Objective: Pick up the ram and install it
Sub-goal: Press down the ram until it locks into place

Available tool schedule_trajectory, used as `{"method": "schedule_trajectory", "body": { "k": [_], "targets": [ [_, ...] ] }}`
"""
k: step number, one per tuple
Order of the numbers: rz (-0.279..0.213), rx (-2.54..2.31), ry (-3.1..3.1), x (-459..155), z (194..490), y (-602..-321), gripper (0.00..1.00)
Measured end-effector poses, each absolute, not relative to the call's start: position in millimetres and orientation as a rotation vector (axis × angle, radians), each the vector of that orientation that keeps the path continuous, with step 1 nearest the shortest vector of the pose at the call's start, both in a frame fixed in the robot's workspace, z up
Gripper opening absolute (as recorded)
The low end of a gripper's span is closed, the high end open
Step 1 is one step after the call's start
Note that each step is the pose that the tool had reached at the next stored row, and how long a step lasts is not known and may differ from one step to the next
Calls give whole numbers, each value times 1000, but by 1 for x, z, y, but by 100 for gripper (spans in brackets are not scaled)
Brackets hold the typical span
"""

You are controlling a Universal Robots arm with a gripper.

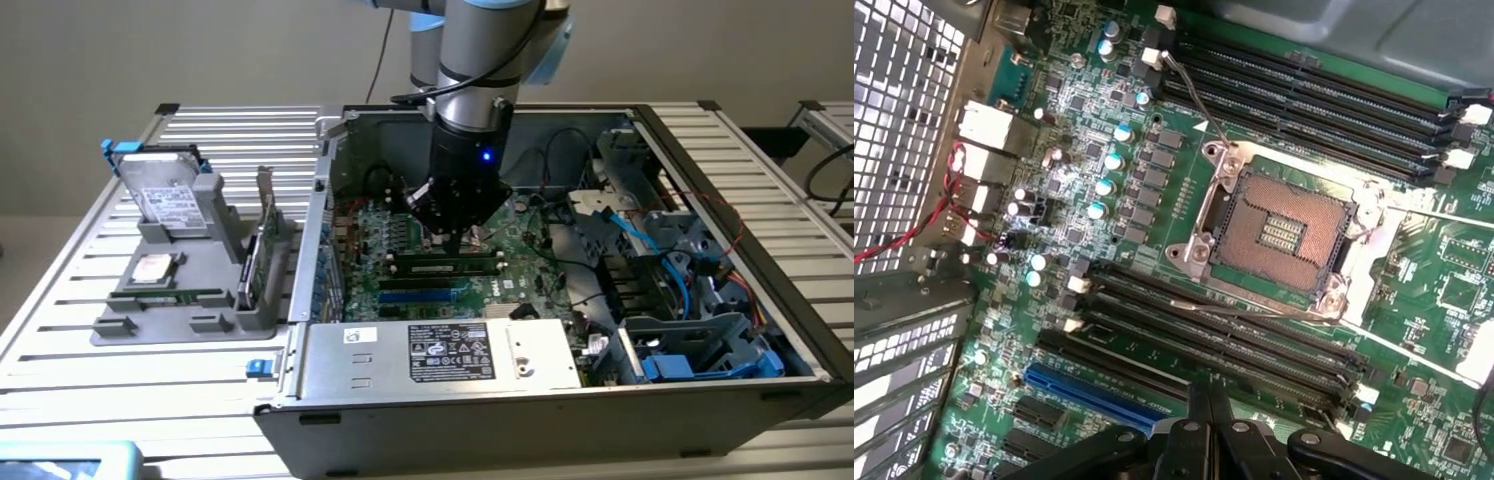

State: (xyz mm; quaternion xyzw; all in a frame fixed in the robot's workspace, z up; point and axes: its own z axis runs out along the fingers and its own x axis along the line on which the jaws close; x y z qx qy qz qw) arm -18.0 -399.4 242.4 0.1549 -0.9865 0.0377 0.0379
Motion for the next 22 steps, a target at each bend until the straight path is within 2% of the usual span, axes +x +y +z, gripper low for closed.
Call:
{"method": "schedule_trajectory", "body": {
  "k": [7,22],
  "targets": [
    [137,382,-3040,-18,243,-399,11],
    [140,182,-3075,-18,242,-399,11]
  ]
}}
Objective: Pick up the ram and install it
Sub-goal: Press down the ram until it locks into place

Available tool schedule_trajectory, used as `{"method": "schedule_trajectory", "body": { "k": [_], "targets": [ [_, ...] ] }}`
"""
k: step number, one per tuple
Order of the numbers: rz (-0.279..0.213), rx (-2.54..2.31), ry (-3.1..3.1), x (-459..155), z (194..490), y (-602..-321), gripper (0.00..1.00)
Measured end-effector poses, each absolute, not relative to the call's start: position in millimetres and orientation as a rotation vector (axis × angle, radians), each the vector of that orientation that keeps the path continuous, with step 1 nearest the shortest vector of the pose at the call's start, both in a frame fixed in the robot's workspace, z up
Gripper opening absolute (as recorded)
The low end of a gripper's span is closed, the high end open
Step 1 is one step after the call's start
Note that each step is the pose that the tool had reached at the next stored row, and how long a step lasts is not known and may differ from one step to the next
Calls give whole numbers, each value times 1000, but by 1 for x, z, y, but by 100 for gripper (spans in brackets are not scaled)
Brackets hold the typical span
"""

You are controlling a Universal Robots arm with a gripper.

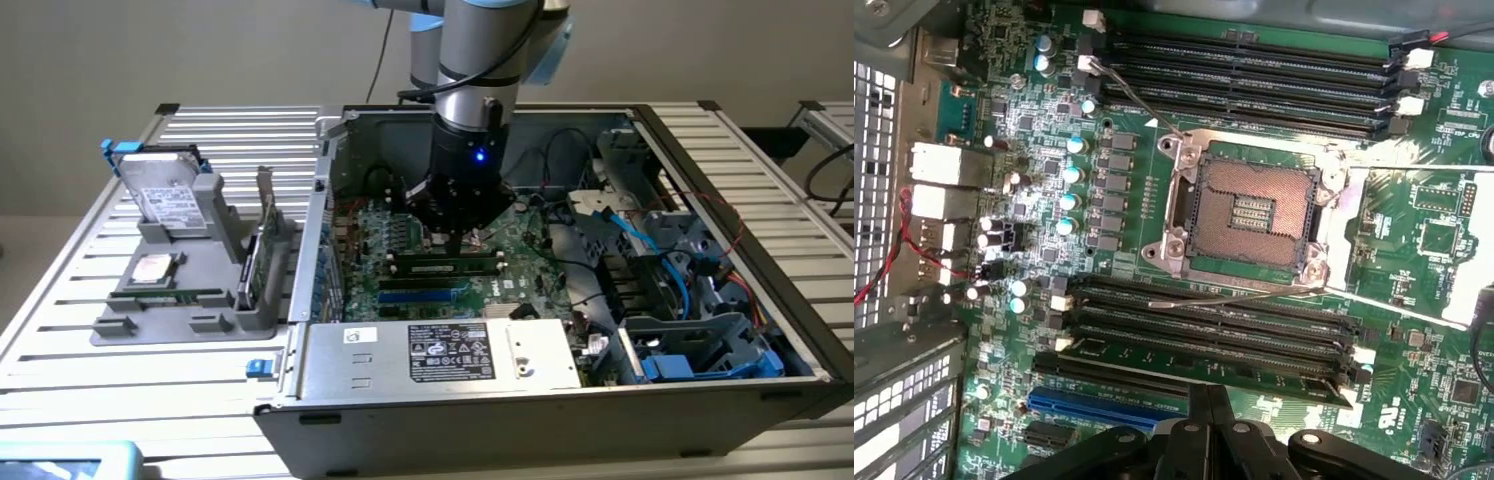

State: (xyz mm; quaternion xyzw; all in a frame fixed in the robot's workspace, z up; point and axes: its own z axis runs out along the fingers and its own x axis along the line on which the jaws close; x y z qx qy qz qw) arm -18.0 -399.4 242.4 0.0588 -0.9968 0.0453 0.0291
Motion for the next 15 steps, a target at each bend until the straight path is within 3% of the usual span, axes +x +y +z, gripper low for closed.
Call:
{"method": "schedule_trajectory", "body": {
  "k": [15],
  "targets": [
    [148,33,-3100,-18,243,-400,11]
  ]
}}
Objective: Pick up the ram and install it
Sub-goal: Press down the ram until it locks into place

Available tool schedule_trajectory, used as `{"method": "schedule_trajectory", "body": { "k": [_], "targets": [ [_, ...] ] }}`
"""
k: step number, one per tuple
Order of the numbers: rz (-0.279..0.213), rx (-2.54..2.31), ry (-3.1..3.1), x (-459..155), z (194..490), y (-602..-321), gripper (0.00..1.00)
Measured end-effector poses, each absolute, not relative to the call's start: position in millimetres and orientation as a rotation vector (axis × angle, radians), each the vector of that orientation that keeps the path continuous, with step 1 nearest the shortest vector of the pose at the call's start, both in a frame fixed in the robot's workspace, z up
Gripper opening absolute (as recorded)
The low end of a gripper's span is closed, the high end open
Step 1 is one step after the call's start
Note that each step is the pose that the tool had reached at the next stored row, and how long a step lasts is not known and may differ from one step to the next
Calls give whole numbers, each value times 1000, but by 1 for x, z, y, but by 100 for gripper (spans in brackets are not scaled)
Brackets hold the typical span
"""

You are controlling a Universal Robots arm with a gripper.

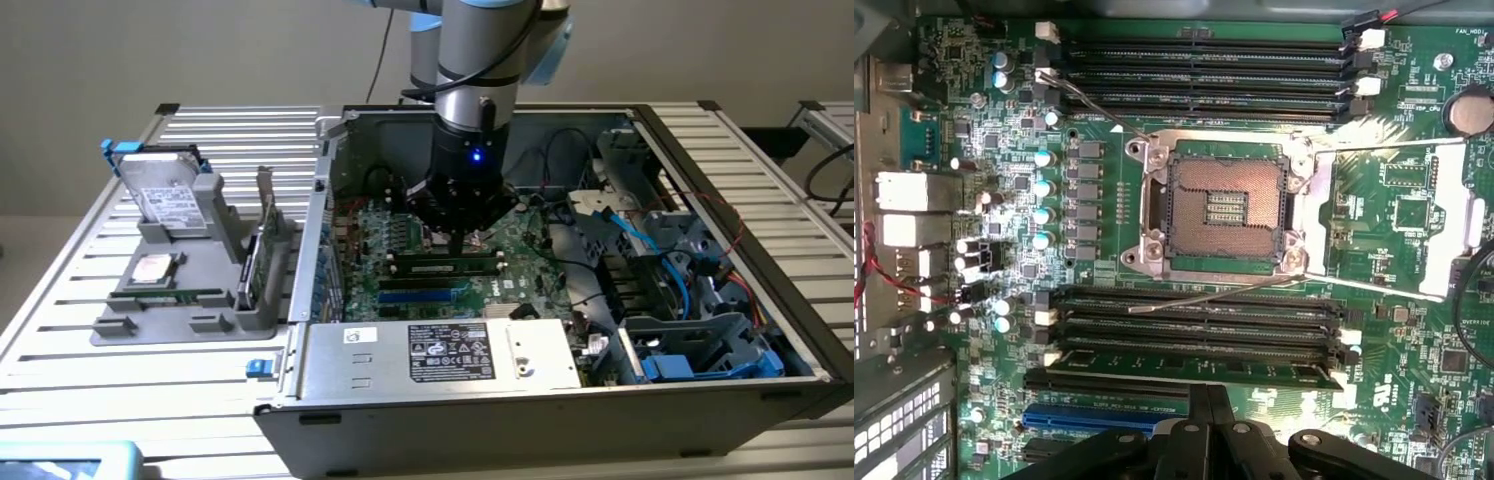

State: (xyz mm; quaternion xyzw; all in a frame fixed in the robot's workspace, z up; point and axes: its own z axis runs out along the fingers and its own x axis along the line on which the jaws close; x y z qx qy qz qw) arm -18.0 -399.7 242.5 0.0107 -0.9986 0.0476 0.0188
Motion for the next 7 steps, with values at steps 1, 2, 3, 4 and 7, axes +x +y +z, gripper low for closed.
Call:
{"method": "schedule_trajectory", "body": {
  "k": [1,2,3,4,7],
  "targets": [
    [148,28,-3102,-18,242,-400,11],
    [148,26,-3103,-18,242,-400,11],
    [148,26,-3103,-18,242,-400,11],
    [148,26,-3104,-18,242,-400,11],
    [148,26,-3103,-18,243,-400,11]
  ]
}}
